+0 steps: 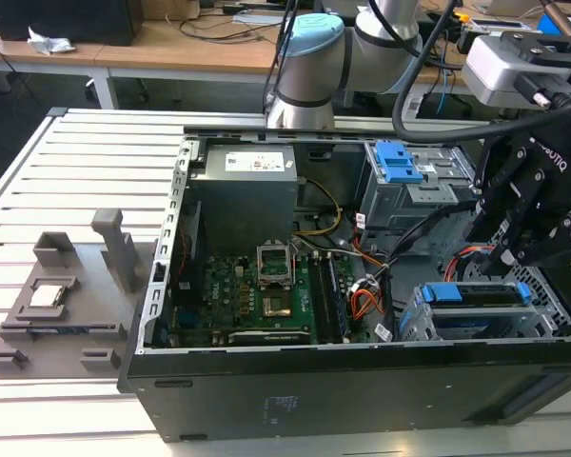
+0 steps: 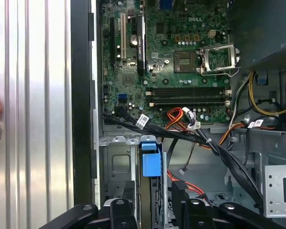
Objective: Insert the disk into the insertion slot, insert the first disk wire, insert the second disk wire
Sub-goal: 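Insert the disk into the insertion slot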
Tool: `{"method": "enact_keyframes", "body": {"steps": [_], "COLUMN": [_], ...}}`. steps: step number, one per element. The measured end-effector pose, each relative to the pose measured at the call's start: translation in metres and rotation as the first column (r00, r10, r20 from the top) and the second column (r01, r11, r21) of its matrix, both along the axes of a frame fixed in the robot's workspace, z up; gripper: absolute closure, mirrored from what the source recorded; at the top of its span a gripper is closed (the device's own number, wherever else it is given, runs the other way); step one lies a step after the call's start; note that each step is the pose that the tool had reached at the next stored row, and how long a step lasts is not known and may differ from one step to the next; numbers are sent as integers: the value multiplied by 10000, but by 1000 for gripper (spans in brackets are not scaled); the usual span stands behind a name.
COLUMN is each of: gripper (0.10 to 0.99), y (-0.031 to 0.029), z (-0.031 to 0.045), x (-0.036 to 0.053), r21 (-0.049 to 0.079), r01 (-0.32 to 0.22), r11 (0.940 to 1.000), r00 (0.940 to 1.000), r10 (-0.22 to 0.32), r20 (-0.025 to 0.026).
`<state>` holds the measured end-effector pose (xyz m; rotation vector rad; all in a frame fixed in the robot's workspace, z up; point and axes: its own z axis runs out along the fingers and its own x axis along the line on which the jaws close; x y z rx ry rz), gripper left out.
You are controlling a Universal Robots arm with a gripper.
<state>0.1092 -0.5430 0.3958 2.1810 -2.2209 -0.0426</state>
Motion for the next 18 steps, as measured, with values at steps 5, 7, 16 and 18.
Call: {"method": "enact_keyframes", "body": {"steps": [5, 7, 16, 18], "gripper": [659, 792, 980, 980], "y": [-1, 0, 0, 0], "z": [0, 0, -2, -21], "x": [0, 0, 0, 0], "r21": [-2, -2, -2, 2], "r01": [1, 1, 1, 0], "r11": [10000, 10000, 10000, 10000], "r00": [10000, 10000, 10000, 10000], "r10": [-1, -1, -1, 0], "r20": [0, 0, 0, 0]}}
